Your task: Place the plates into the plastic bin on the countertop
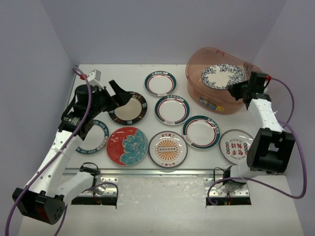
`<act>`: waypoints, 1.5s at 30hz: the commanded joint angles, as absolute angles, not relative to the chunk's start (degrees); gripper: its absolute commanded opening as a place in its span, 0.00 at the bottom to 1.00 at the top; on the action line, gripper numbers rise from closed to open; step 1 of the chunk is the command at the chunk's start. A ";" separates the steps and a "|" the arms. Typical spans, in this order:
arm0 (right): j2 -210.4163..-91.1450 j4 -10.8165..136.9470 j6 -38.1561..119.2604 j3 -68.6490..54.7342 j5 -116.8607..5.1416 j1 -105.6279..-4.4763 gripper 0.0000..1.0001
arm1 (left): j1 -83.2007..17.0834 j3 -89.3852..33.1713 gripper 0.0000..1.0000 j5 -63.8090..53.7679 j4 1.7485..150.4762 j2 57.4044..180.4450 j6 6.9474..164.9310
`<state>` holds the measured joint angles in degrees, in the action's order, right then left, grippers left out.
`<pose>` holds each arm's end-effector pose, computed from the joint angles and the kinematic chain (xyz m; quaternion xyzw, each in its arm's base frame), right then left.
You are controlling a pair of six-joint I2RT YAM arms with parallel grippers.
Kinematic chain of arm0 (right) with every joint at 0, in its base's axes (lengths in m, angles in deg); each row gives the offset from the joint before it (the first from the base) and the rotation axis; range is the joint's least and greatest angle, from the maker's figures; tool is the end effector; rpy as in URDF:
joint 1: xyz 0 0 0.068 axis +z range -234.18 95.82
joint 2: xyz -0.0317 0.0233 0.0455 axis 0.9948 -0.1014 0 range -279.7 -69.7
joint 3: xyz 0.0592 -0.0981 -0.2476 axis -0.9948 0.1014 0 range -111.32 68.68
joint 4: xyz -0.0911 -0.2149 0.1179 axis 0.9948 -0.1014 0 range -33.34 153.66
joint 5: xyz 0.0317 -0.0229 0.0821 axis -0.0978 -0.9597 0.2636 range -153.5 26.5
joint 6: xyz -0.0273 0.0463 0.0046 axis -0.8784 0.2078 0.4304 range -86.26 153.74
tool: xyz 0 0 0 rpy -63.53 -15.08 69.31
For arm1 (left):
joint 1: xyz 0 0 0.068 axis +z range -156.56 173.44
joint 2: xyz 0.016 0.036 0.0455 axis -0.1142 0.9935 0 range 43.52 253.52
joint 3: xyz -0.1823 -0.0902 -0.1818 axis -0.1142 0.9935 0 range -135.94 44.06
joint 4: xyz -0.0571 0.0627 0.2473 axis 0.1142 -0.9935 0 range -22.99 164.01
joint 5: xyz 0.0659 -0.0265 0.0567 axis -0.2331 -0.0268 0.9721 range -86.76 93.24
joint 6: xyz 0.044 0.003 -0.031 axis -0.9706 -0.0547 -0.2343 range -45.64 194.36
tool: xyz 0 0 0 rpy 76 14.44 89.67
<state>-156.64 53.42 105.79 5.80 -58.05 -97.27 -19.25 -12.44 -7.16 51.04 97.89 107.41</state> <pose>0.3363 -0.0747 0.2703 0.5812 0.6654 0.2662 0.3855 0.2041 -0.0525 0.3583 -0.0943 0.8161 -0.2885 0.4918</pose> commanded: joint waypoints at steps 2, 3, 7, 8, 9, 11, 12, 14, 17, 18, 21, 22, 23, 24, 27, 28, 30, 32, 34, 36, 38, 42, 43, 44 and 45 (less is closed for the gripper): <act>-162.75 63.85 107.88 -6.84 -67.84 -93.54 0.00 | -19.30 -10.29 1.00 -10.96 50.83 94.91 102.55; -164.39 62.61 107.33 -7.43 -68.46 -93.07 0.00 | -19.30 -9.96 1.00 -11.07 50.81 94.49 102.13; -172.39 58.39 105.39 -16.19 -70.95 -91.52 0.00 | -19.30 -8.56 1.00 -11.83 50.39 93.42 100.40; -174.10 57.13 105.03 -18.82 -71.13 -91.37 0.00 | -19.30 -8.20 1.00 -11.88 50.42 93.35 100.13; -175.85 55.71 104.56 -21.27 -71.15 -91.25 0.00 | -19.30 -7.77 1.00 -11.85 50.45 93.33 99.87; -178.88 53.69 103.52 -23.64 -71.00 -91.12 0.01 | -19.30 -6.88 1.00 -11.70 50.42 93.33 99.38; -179.51 53.58 103.23 -23.61 -71.05 -91.12 0.03 | -19.30 -6.55 1.00 -11.56 50.38 93.42 99.19; -180.29 53.94 102.45 -23.01 -71.51 -91.12 0.08 | -19.24 -6.01 1.00 -11.46 50.43 93.60 98.85; -181.84 54.01 100.47 -23.12 -70.93 -91.12 0.20 | -19.30 -5.57 1.00 -11.22 50.44 94.13 98.21; -182.98 53.44 99.77 -23.58 -70.47 -91.12 0.25 | -19.30 -5.40 1.00 -10.90 50.40 94.39 98.04; -184.81 52.38 98.44 -24.21 -69.52 -91.16 0.31 | -19.30 -5.20 1.00 -10.51 50.49 95.23 98.01; -185.18 51.76 98.21 -24.18 -69.18 -91.12 0.41 | -19.30 -5.07 1.00 -10.43 50.54 95.67 98.26; -185.52 51.08 98.05 -24.22 -68.87 -91.12 0.50 | -19.30 -4.95 1.00 -10.28 50.63 95.97 98.44; -185.88 49.52 97.65 -24.79 -68.69 -91.12 0.55 | -19.30 -4.89 1.00 -8.90 50.25 96.27 98.80; -187.53 41.64 96.19 -31.65 -68.27 -90.77 0.76 | -19.24 -5.16 1.00 -1.15 47.06 97.66 102.58; -188.35 35.54 95.18 -34.51 -69.06 -90.55 0.93 | -19.22 -5.51 1.00 3.51 45.95 99.50 103.88; -189.52 30.17 94.34 -39.00 -69.62 -90.12 0.99 | -19.06 -6.75 1.00 6.92 44.10 101.17 106.03; -190.04 24.44 93.94 -43.19 -69.74 -90.01 0.99 | -18.27 -9.78 1.00 8.83 41.56 106.44 109.16; -186.98 24.90 94.09 -41.63 -68.51 -89.92 0.99 | -16.84 -12.07 1.00 7.84 41.43 111.07 110.77; -181.96 26.37 93.98 -37.81 -67.98 -89.58 0.99 | -14.53 -13.13 1.00 7.67 42.50 113.80 112.62; -177.57 28.98 93.64 -34.44 -66.56 -89.28 0.99 | -11.76 -13.42 1.00 7.05 43.42 115.41 114.63; -169.43 36.63 85.78 -30.21 -54.83 -87.89 0.99 | -5.58 -12.66 1.00 3.99 47.71 120.11 116.96; -167.62 39.43 84.14 -27.92 -48.92 -87.61 0.99 | -4.79 -12.63 1.00 4.47 48.54 121.41 117.27; -165.96 42.78 83.14 -24.27 -41.56 -87.40 0.99 | -4.52 -12.63 1.00 5.09 49.42 122.70 117.32; -164.75 45.09 82.87 -21.88 -34.91 -87.28 0.99 | -4.45 -12.69 1.00 5.77 50.17 123.94 117.27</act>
